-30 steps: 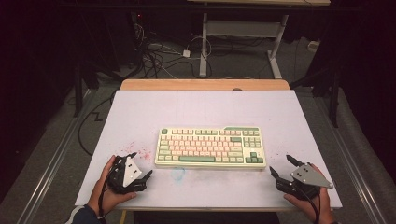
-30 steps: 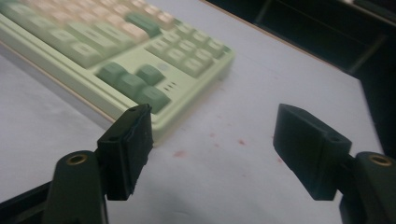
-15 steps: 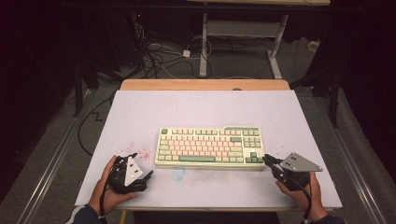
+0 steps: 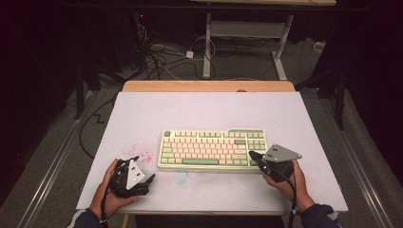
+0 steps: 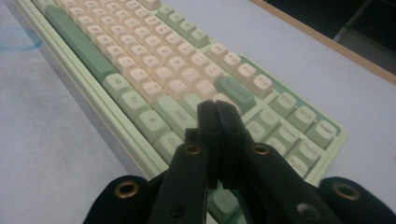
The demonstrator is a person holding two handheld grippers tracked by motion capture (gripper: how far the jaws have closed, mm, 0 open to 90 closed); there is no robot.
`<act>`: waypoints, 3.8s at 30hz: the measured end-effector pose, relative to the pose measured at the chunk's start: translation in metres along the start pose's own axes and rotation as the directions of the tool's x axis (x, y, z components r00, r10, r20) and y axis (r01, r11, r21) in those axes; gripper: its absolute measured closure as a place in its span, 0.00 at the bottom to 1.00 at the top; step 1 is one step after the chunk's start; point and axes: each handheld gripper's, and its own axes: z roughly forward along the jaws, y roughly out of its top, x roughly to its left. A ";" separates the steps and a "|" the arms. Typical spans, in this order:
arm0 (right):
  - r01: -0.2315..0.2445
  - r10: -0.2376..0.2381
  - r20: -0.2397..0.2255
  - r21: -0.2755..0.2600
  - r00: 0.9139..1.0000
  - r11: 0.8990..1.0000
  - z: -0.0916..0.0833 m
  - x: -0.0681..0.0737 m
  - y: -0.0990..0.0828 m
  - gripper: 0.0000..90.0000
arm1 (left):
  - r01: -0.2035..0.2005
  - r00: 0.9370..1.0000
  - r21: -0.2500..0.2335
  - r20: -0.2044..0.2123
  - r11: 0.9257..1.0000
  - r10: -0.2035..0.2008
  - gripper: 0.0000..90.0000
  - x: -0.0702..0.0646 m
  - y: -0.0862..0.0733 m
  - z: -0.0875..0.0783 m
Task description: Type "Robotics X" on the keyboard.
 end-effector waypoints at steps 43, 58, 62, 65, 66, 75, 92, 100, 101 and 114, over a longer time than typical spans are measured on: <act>0.022 -0.019 -0.033 0.088 0.999 0.996 0.041 0.011 0.001 1.00 | 0.049 0.984 0.022 0.173 0.999 -0.052 0.97 -0.021 0.038 -0.003; 0.024 -0.021 -0.030 0.087 0.999 0.996 0.042 0.012 0.001 1.00 | 0.018 0.982 0.067 0.188 0.998 -0.030 0.97 -0.043 0.064 0.041; 0.024 -0.022 -0.028 0.087 0.999 0.996 0.042 0.012 0.001 1.00 | 0.020 0.982 0.089 0.185 0.996 -0.037 0.97 -0.047 0.068 0.057; 0.024 -0.022 -0.027 0.087 0.999 0.996 0.042 0.013 0.001 1.00 | 0.023 0.982 0.093 0.186 0.995 -0.040 0.97 -0.049 0.071 0.064; 0.024 -0.022 -0.027 0.087 0.999 0.996 0.042 0.013 0.001 1.00 | 0.023 0.982 0.093 0.186 0.995 -0.040 0.97 -0.049 0.071 0.064; 0.024 -0.022 -0.028 0.086 0.999 0.996 0.042 0.012 0.001 1.00 | -0.002 0.982 0.125 0.189 0.992 -0.022 0.97 -0.058 0.072 0.088; 0.022 -0.020 -0.025 0.088 0.999 0.996 0.041 0.013 0.001 1.00 | 0.023 0.981 0.158 0.187 0.987 -0.053 0.97 -0.063 0.073 0.120; 0.020 -0.018 -0.025 0.086 1.000 0.996 0.041 0.013 0.001 1.00 | 0.028 0.979 0.155 0.195 0.987 -0.058 0.96 -0.065 0.075 0.126; 0.018 -0.015 -0.025 0.087 1.000 0.996 0.041 0.013 0.001 1.00 | 0.026 0.979 0.154 0.194 0.988 -0.056 0.96 -0.066 0.075 0.126; 0.019 -0.017 -0.025 0.085 1.000 0.996 0.041 0.013 0.001 1.00 | 0.030 0.980 0.154 0.190 0.988 -0.059 0.96 -0.067 0.076 0.129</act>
